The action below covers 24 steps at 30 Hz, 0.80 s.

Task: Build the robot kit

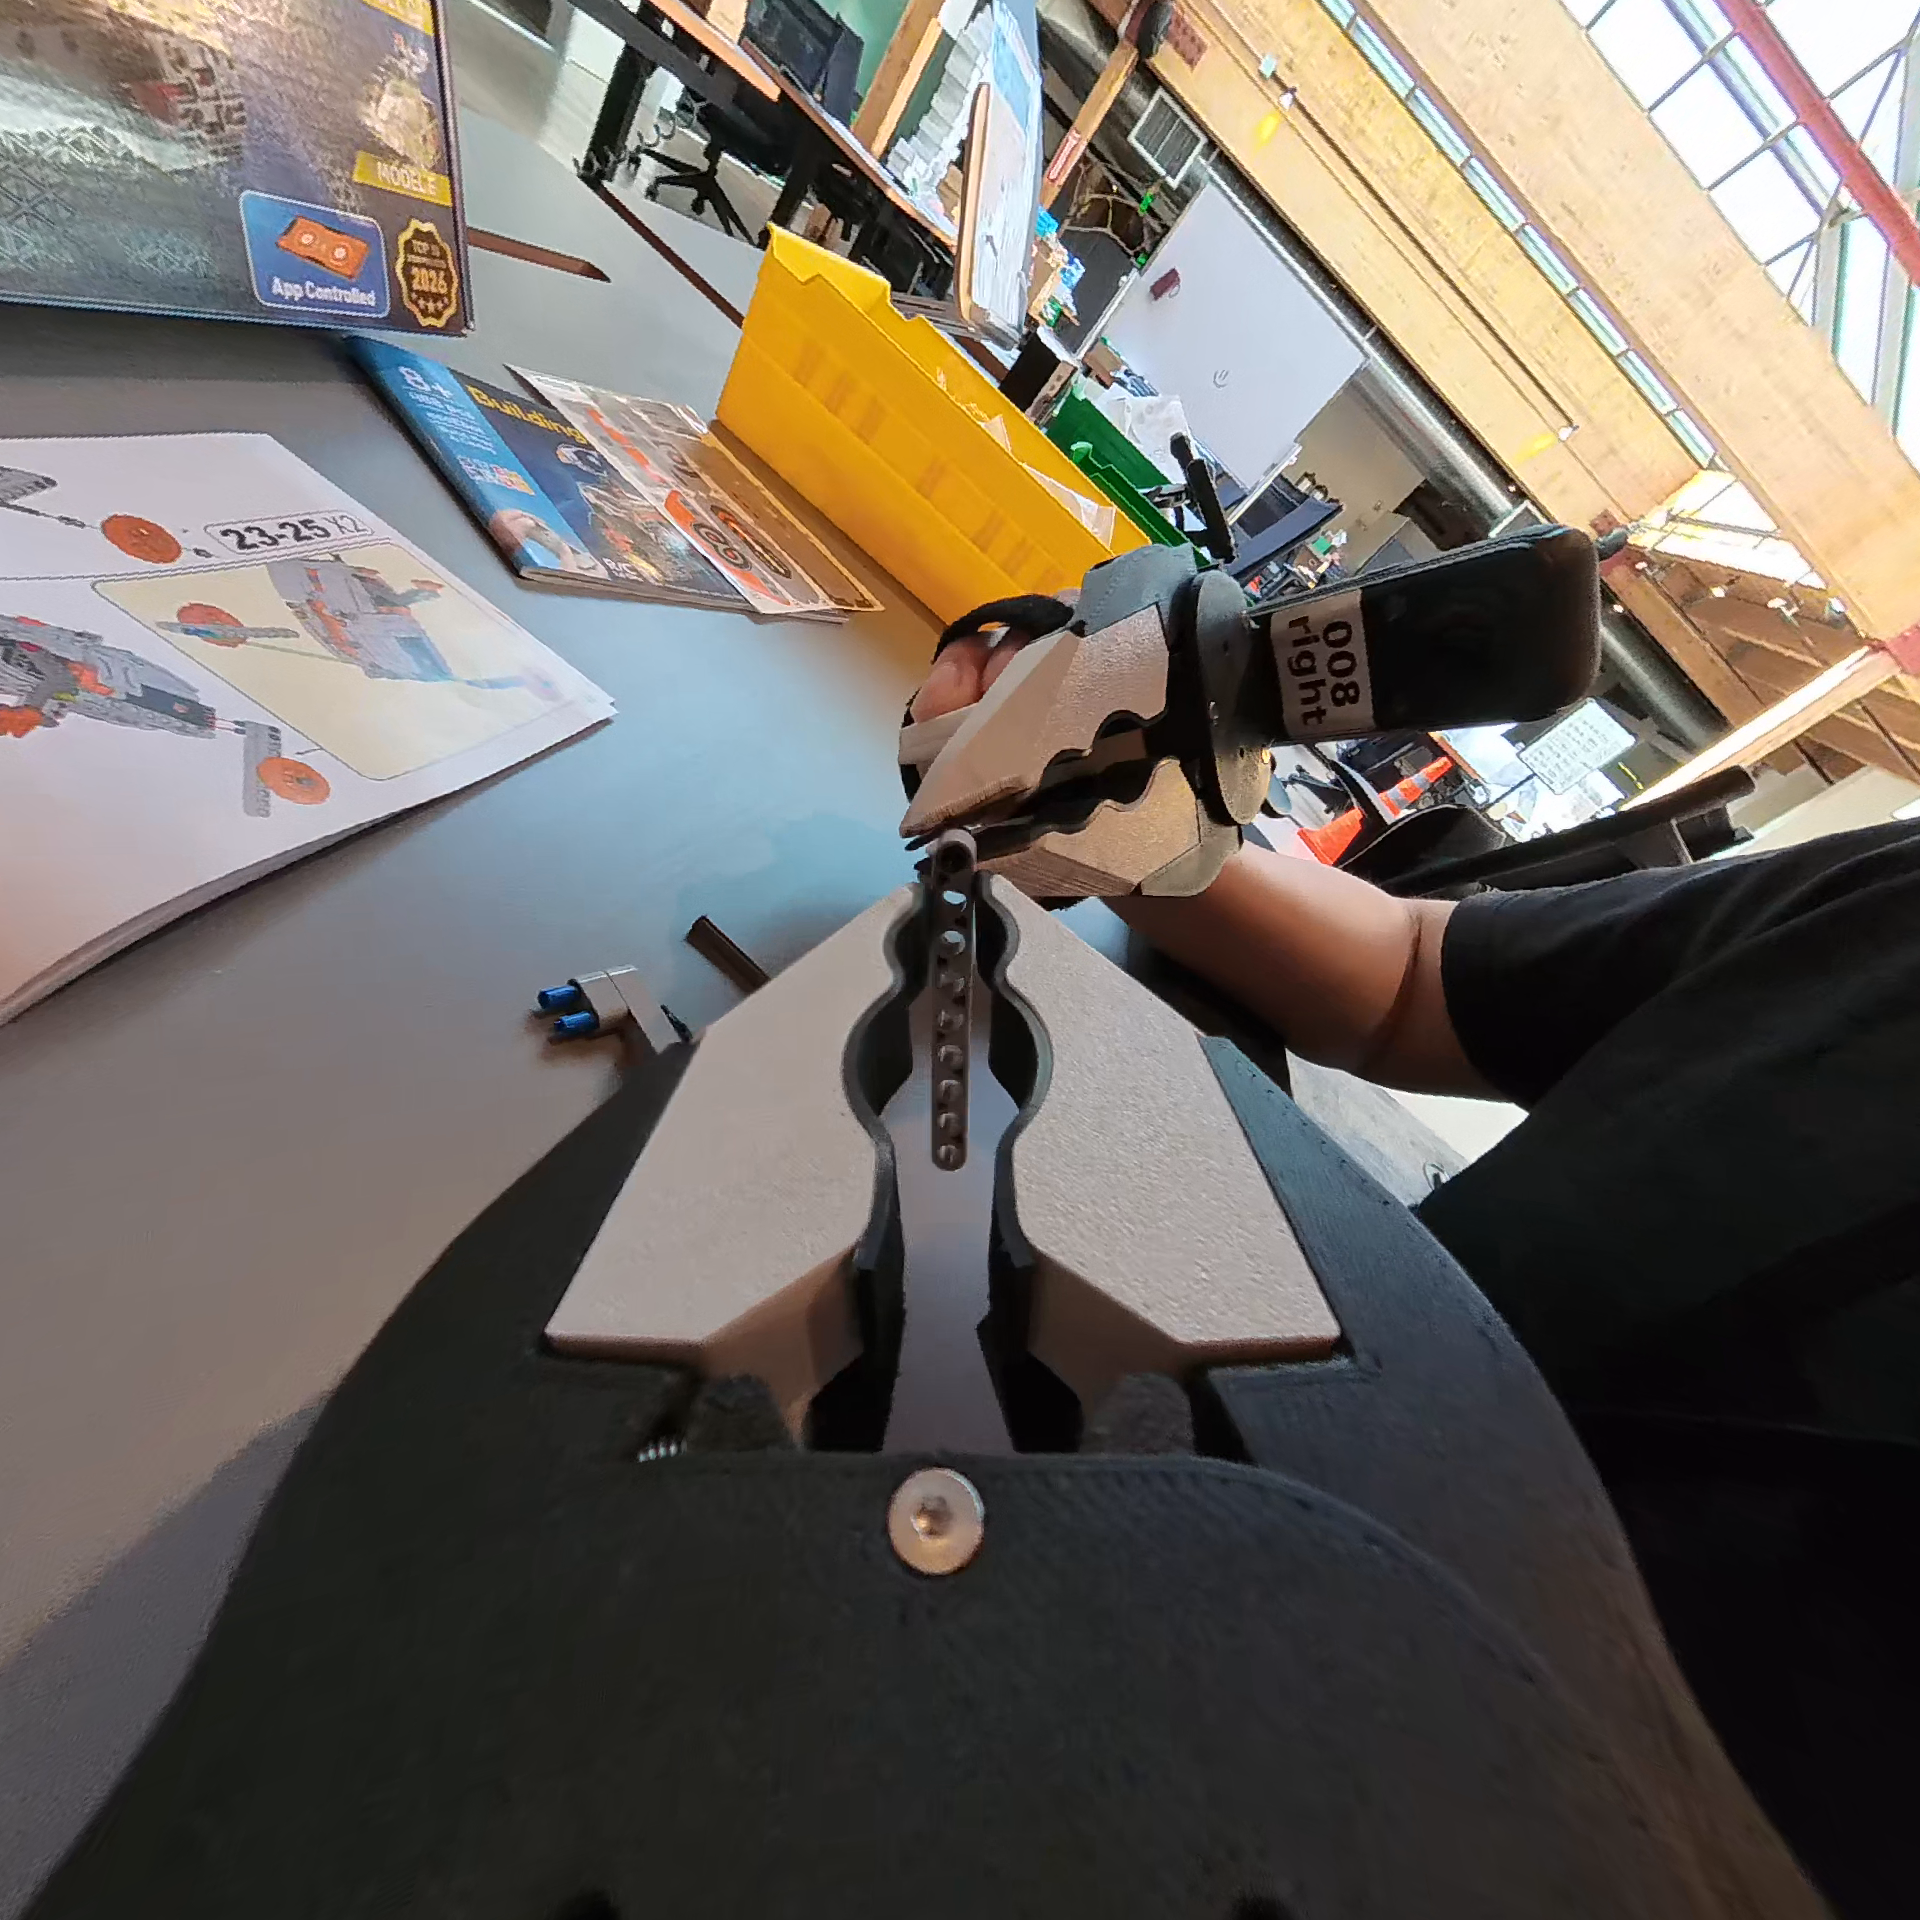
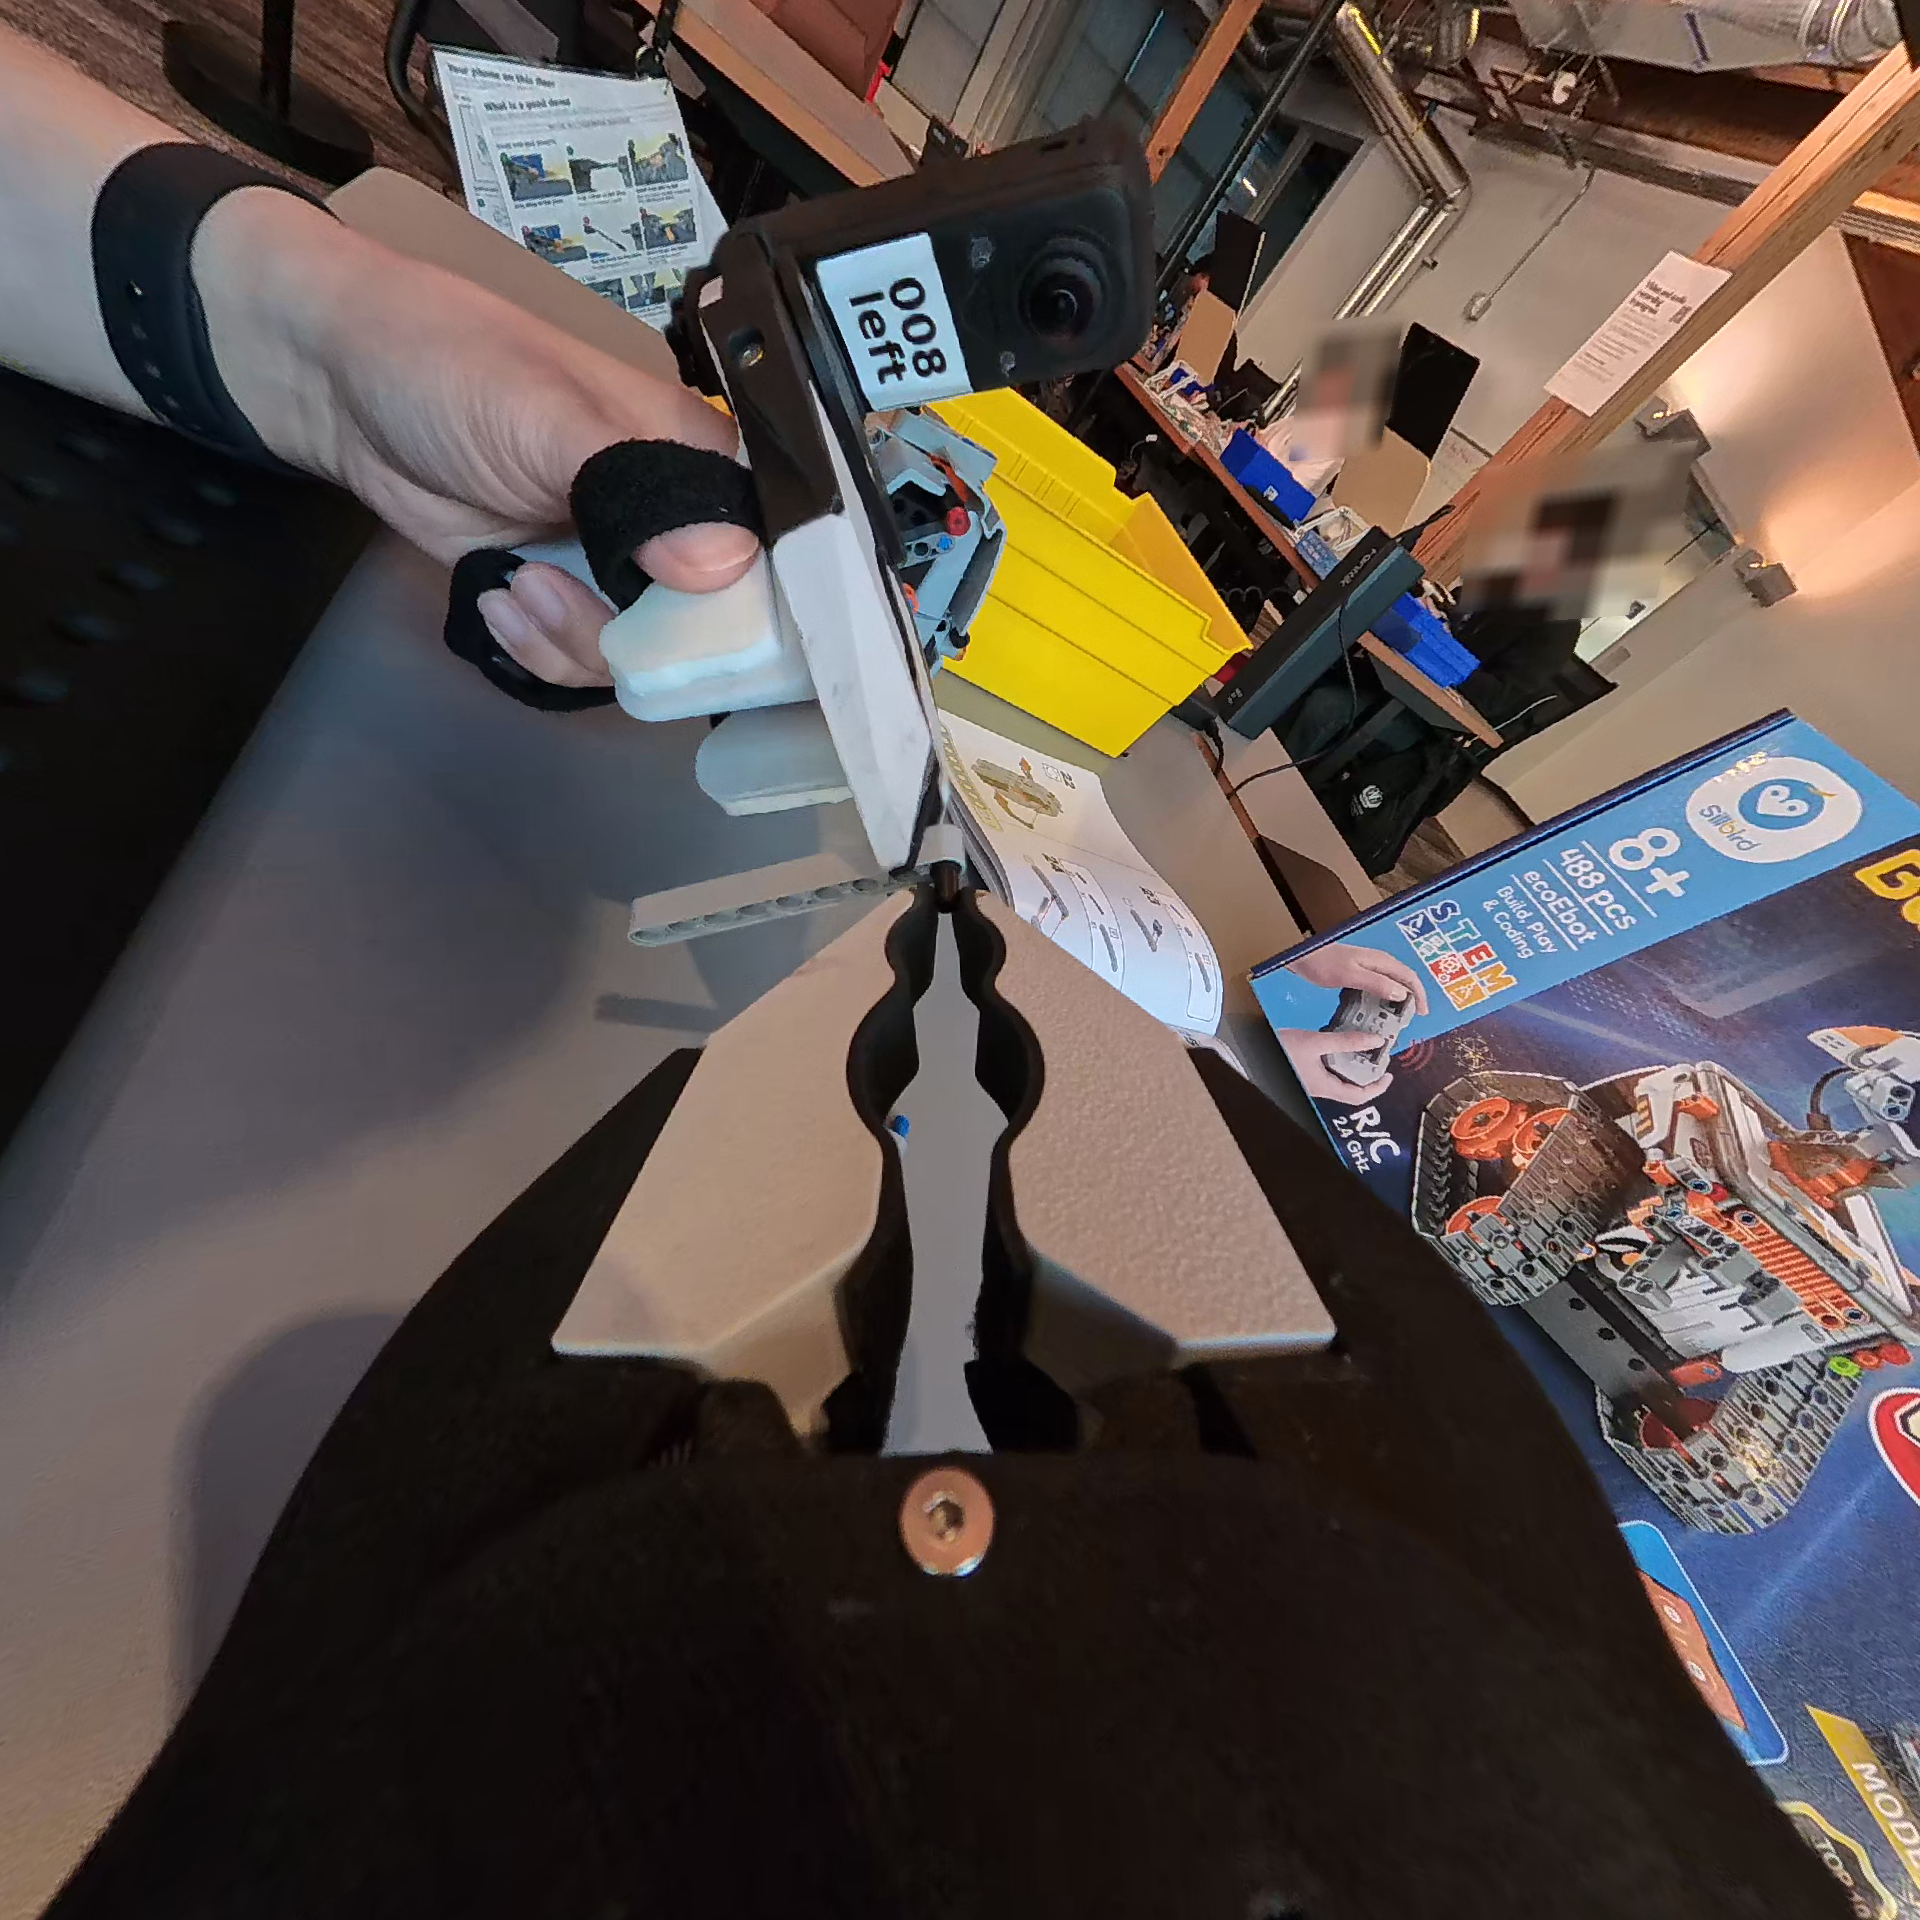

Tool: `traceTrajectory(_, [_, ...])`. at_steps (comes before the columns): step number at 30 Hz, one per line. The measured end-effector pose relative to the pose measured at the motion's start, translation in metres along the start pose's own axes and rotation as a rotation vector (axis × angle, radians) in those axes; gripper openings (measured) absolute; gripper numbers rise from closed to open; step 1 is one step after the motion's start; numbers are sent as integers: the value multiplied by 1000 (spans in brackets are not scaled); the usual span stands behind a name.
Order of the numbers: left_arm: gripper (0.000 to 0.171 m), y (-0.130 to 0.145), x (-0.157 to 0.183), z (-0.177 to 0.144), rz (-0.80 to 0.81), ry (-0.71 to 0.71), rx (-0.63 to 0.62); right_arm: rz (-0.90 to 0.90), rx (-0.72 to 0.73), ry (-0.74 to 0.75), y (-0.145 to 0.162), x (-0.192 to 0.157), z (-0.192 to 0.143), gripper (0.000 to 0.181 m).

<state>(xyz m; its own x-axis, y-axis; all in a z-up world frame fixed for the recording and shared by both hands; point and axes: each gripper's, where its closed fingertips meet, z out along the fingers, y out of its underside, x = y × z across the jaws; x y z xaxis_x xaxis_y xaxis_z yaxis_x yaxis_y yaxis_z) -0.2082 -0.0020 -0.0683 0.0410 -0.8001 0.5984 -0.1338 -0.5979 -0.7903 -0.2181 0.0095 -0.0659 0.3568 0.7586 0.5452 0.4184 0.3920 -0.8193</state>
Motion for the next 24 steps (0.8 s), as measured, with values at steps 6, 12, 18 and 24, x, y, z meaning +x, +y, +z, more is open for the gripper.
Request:
traceTrajectory(6, [5,-2,4,-1,-15,30,8,14,22,1,-4,0,0,2])
traceTrajectory(12, [6,-2,6,-2,-31,45,6,8,37,7,-9,-1,0,2])
traceTrajectory(18, [5,-2,14,-2,-47,81,11,-29,47,25,-15,-2,-4,2])
traceTrajectory(24, [5,-3,15,-2,-60,95,15,-35,51,34,-17,-2,-5,1])
